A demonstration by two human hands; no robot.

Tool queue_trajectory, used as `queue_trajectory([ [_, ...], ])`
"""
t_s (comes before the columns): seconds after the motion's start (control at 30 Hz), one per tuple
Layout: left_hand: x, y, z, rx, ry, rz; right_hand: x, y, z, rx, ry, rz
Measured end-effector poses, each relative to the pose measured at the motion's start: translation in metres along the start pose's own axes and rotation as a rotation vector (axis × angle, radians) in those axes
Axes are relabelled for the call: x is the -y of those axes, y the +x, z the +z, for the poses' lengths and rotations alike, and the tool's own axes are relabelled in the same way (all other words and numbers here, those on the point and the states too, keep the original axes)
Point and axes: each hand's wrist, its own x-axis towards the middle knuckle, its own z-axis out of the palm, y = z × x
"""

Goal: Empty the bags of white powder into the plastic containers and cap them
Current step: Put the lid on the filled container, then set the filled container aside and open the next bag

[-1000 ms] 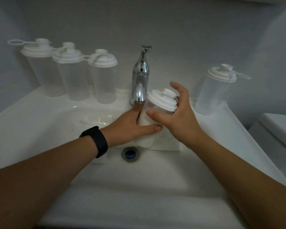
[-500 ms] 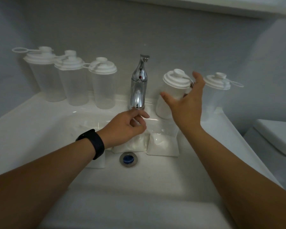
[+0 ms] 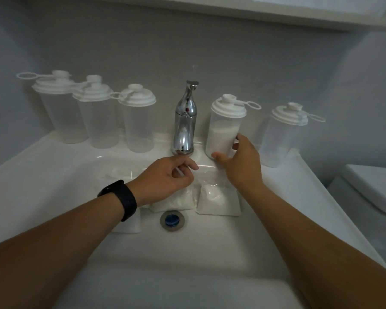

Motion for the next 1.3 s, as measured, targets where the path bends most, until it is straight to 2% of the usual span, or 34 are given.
queue_trajectory([
  [0.17,0.003,-0.001,-0.006,0.004,-0.018,0.0,0.006,-0.003,-0.027,-0.017,-0.124,0.008],
  [0.4,0.005,-0.002,-0.006,0.021,-0.014,-0.017,-0.002,-0.002,-0.062,-0.453,0.051,-0.052],
  [0.53,0.004,-0.003,-0.006,0.019,-0.011,-0.021,-0.014,0.001,-0.063,-0.463,0.048,0.106],
  [0.63,0.004,-0.003,-0.007,0.028,-0.01,-0.022,-0.018,0.001,-0.06,-0.509,0.166,0.279],
  [0.7,0.006,-0.003,-0.007,0.034,-0.02,-0.027,-0.018,0.002,-0.057,-0.502,0.174,0.325],
  [0.93,0.007,-0.002,-0.008,0.057,0.013,-0.022,-0.028,0.018,-0.055,-0.366,0.214,0.301],
  [1.07,0.005,-0.003,-0.009,0.063,0.012,-0.024,-0.029,0.025,-0.057,-0.321,0.132,0.361],
  [1.17,0.006,-0.003,-0.01,0.064,0.007,-0.021,-0.021,0.022,-0.056,-0.227,0.103,0.327],
  [1.3,0.004,-0.004,-0.011,0.071,0.011,-0.025,-0.005,0.003,-0.055,-0.207,0.208,0.309],
])
